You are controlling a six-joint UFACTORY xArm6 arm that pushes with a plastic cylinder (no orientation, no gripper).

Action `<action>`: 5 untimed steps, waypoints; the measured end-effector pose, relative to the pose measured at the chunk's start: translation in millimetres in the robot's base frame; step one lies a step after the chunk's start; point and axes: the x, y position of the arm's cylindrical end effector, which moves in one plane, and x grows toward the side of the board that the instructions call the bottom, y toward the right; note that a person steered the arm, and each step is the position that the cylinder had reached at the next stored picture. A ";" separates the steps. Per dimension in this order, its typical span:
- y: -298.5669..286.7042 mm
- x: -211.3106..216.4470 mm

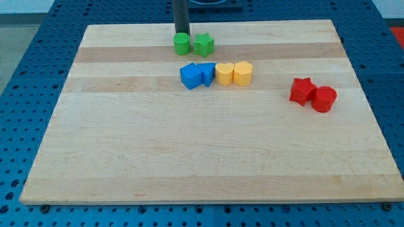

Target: Move the green circle closer to the green star

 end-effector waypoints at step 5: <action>-57.2 31.8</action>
